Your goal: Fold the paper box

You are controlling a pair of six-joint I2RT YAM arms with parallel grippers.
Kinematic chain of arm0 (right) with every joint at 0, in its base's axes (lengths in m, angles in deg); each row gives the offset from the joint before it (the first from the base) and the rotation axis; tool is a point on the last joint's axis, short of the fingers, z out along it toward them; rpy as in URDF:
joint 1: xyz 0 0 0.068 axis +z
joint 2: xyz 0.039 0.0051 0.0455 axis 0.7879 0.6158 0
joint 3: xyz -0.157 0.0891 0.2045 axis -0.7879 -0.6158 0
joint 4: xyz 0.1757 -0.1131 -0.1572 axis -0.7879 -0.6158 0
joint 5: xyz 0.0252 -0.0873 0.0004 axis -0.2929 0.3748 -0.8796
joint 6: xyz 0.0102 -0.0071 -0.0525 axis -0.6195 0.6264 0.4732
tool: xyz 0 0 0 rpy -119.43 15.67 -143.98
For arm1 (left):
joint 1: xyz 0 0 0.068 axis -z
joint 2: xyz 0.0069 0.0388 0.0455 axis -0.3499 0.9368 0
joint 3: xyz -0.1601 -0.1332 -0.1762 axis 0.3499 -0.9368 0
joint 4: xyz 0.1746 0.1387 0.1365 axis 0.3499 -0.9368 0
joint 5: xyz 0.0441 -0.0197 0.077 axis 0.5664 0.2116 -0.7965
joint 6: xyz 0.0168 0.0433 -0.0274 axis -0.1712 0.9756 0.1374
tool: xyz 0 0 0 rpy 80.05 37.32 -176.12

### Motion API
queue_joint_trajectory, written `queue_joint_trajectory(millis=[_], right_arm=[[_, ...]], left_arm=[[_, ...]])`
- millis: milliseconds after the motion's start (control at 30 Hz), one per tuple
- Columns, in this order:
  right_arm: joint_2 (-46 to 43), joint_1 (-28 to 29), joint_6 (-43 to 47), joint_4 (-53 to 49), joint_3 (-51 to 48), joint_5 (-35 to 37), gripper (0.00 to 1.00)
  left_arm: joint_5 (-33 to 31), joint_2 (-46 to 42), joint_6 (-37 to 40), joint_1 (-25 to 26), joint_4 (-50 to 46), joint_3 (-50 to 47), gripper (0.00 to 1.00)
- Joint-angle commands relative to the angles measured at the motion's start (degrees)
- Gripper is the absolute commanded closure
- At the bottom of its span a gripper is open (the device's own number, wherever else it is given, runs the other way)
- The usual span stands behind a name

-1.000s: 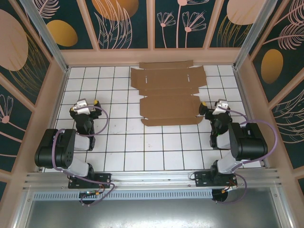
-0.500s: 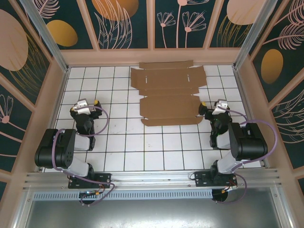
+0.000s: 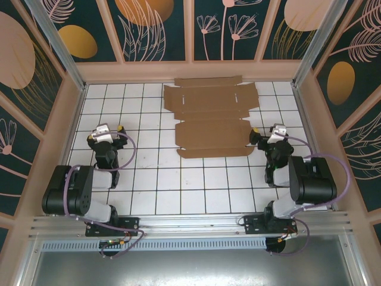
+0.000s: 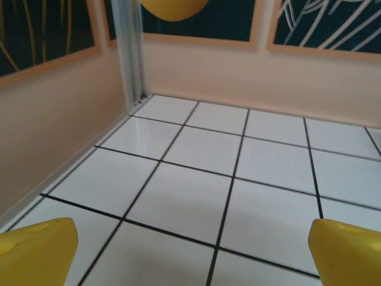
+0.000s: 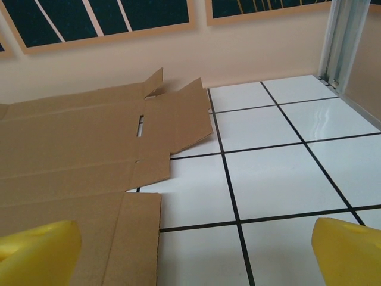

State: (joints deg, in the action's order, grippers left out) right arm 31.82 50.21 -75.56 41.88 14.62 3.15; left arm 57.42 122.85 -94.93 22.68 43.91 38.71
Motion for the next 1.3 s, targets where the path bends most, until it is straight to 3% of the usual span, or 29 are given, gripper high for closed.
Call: queue_joint_trajectory(millis=[0, 133, 233, 333, 400, 467, 567, 633, 700, 767, 833, 900, 967, 1167, 1267], right_arm=[[-11.4, 4.0, 0.6, -12.4, 5.9, 7.0, 0.01], [-24.0, 12.8, 1.5, -19.9, 9.4, 10.0, 0.01], [-29.9, 22.3, 3.0, -28.1, 14.4, 13.0, 0.01], [-32.2, 31.0, 0.2, -38.9, 21.4, 17.5, 0.01], [-31.5, 37.9, -5.4, -49.1, 28.5, 29.1, 0.01], [-29.0, 41.2, -8.6, -63.0, 37.6, 30.8, 0.01], [-26.0, 40.5, -12.5, -77.1, 47.9, 20.2, 0.01], [-27.2, 39.3, -18.4, -74.0, 45.3, 20.6, 0.01], [-28.4, 33.8, -21.5, -71.1, 42.0, 9.6, 0.03], [-23.3, 26.8, -26.1, -75.5, 43.1, 2.6, 0.06], [-16.9, 26.0, -25.4, -78.5, 44.2, 4.8, 0.03], [-12.7, 26.5, -25.3, -75.2, 41.7, 7.4, 0.01], [-6.4, 25.1, -25.2, -73.4, 41.6, 5.6, 0.01], [16.5, 24.4, -20.3, -82.3, 54.9, 14.8, 0.01], [23.5, 23.7, -17.8, -84.8, 59.4, 14.1, 0.02]], left_arm=[[-5.9, -7.8, -2.6, 1.3, -13.1, 7.2, 0.01], [-0.1, -17.3, -9.1, 6.2, -21.7, 12.8, 0.01], [2.6, -22.8, -12.6, 13.2, -33.4, 19.6, 0.01], [2.1, -26.3, -12.6, 21.7, -47.4, 26.9, 0.01], [1.3, -26.7, -14.0, 26.4, -60.5, 33.4, 0.01], [2.1, -27.1, -20.2, 27.7, -72.3, 38.7, 0.01], [8.9, -29.9, -19.9, 27.6, -80.5, 41.8, 0.01], [1.3, -33.1, -28.4, 27.6, -83.7, 40.3, 0.01], [2.3, -36.3, -30.2, 27.6, -81.0, 35.4, 0.01], [6.5, -36.4, -31.2, 27.6, -80.3, 33.7, 0.01], [9.5, -33.9, -32.4, 27.6, -81.7, 33.7, 0.02], [11.9, -30.8, -32.2, 27.6, -81.7, 33.0, 0.04], [12.8, -28.2, -32.4, 27.6, -80.2, 30.9, 0.09], [15.1, -22.9, -31.9, 27.6, -79.3, 29.8, 0.1], [14.9, -22.7, -31.9, 27.6, -79.2, 29.6, 0.12]])
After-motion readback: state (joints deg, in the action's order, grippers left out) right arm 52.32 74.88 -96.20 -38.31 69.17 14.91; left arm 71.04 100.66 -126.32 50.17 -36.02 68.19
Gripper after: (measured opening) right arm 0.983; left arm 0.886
